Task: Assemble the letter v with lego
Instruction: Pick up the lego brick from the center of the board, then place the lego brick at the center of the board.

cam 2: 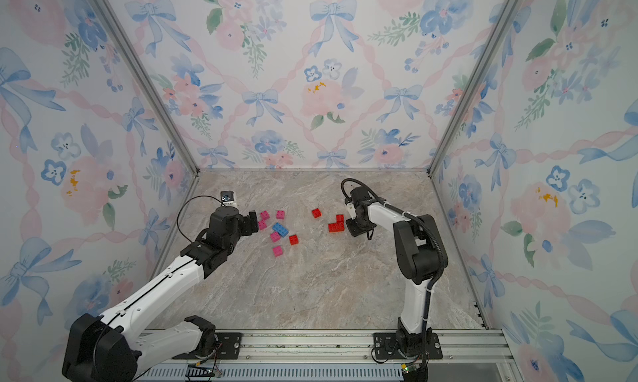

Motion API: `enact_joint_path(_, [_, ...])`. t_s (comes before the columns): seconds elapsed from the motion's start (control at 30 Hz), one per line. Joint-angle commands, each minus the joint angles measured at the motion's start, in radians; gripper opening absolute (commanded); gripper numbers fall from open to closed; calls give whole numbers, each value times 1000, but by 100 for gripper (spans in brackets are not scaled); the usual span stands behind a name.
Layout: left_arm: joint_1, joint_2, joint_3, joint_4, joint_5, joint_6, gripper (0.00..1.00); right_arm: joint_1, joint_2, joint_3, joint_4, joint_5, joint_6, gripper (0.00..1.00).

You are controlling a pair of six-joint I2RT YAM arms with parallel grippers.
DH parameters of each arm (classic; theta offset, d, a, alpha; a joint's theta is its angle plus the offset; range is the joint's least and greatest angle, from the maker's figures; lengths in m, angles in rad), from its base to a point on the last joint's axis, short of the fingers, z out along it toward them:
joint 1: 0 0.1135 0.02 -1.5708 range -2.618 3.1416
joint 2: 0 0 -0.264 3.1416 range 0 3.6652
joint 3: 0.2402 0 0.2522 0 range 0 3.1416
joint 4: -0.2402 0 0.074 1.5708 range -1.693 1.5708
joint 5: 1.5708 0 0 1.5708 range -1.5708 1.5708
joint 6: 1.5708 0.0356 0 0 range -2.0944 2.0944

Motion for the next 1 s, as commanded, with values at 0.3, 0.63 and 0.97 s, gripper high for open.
enact_joint_path(0.3, [8,40,164,-126,144,26,94,246,-222,-105,-209,136,553,0])
enact_joint_path(0.63, [19,200,249,-128,107,85,88,441,-167,-119,-143,143,798,0])
enact_joint_path(0.97, [20,217,209,-81,143,82,90,460,-112,-136,-148,158,819,20])
